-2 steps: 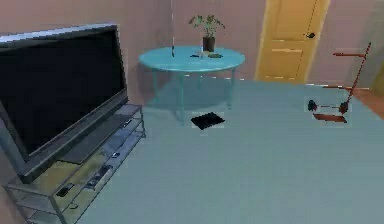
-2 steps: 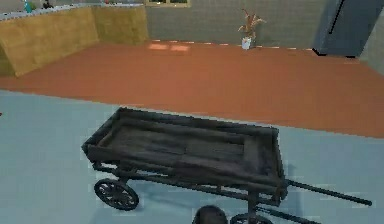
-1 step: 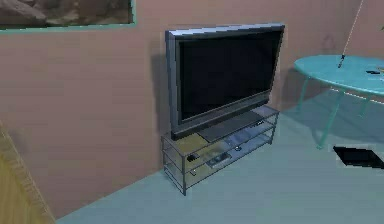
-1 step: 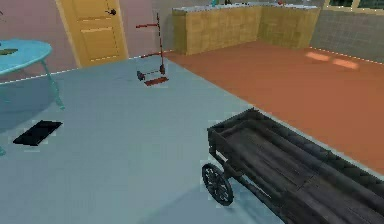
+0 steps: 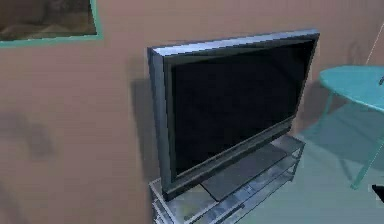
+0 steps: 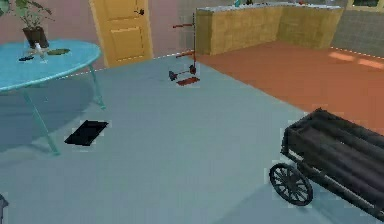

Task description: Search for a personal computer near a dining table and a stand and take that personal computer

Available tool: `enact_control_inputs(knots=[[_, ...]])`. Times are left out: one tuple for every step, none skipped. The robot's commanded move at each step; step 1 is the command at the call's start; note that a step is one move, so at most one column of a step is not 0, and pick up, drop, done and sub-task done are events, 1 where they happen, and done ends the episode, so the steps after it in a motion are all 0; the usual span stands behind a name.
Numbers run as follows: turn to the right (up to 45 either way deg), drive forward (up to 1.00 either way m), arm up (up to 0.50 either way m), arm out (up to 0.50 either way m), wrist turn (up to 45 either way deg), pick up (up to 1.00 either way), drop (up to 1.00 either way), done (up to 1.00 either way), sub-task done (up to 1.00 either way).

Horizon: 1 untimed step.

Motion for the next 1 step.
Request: enact_control_inputs(knots=[[45.0, 0.00, 0.00, 0.00, 0.0, 0.00, 0.00, 0.00, 0.00]])
